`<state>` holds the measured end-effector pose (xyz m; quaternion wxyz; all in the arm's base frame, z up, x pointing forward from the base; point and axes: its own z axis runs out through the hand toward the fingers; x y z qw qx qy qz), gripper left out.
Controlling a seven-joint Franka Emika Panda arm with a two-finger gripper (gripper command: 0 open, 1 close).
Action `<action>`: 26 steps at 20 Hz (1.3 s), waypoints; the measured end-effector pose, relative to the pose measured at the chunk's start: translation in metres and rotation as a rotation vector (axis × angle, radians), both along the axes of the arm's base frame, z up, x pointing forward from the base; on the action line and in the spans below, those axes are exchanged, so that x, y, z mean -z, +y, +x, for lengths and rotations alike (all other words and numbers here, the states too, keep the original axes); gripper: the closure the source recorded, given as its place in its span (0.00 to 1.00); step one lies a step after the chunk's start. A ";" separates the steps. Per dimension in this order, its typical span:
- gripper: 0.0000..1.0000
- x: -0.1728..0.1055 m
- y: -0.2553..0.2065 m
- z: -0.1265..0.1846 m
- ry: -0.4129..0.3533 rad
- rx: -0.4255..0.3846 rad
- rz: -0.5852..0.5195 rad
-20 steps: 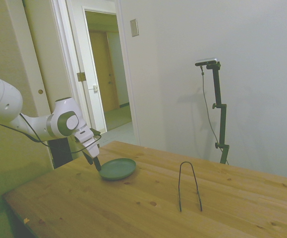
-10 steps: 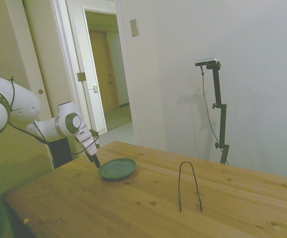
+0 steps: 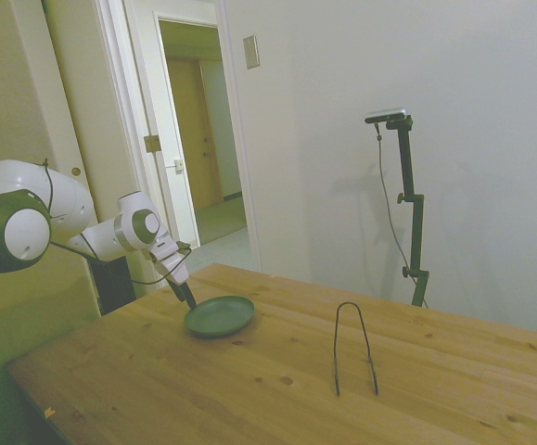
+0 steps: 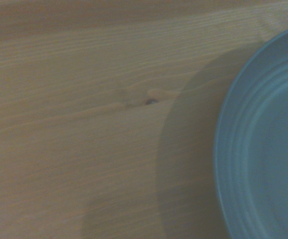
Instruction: Load the plate
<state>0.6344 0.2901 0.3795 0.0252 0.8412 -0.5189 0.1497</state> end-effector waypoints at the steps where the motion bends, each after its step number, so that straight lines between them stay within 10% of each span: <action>1: 0.00 -0.001 0.000 0.001 0.001 -0.002 -0.017; 12: 0.00 0.018 -0.004 0.002 0.018 -0.027 -0.119; 13: 1.00 0.018 -0.004 0.002 0.020 -0.026 -0.121; 26: 1.00 0.029 -0.010 -0.001 0.046 -0.020 -0.145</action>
